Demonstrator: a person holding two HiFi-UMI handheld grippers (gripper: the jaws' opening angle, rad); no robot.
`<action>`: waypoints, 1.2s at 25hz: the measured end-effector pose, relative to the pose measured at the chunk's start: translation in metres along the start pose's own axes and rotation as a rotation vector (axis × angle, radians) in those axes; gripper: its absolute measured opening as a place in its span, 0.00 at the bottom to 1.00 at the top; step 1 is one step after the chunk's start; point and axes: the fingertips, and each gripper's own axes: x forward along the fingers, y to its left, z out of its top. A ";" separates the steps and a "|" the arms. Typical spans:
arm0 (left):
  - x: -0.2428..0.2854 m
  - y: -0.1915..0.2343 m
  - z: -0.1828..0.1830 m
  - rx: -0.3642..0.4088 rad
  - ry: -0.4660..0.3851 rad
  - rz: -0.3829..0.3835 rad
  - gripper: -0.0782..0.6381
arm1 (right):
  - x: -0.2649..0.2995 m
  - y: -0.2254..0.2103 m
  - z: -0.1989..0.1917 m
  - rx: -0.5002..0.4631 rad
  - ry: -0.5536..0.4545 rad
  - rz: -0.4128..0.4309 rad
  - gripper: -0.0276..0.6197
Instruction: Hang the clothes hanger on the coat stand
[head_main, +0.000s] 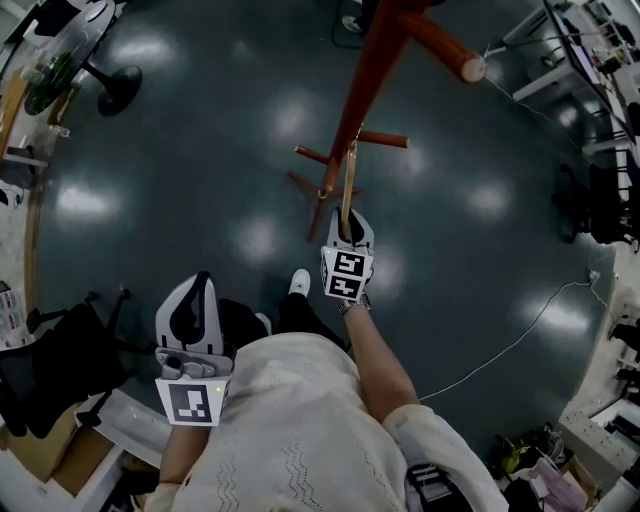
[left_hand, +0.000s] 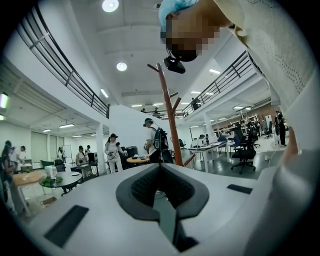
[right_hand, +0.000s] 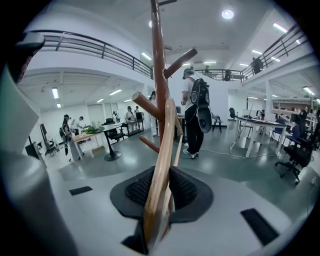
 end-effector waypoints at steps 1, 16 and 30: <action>0.000 0.000 0.000 -0.002 -0.003 0.001 0.13 | 0.000 0.000 0.000 0.001 0.000 0.004 0.14; -0.007 -0.013 -0.004 -0.026 -0.032 -0.076 0.13 | -0.058 0.004 0.009 -0.023 -0.083 0.024 0.26; -0.009 -0.049 -0.003 -0.088 -0.098 -0.196 0.13 | -0.221 0.030 0.131 0.074 -0.403 0.202 0.07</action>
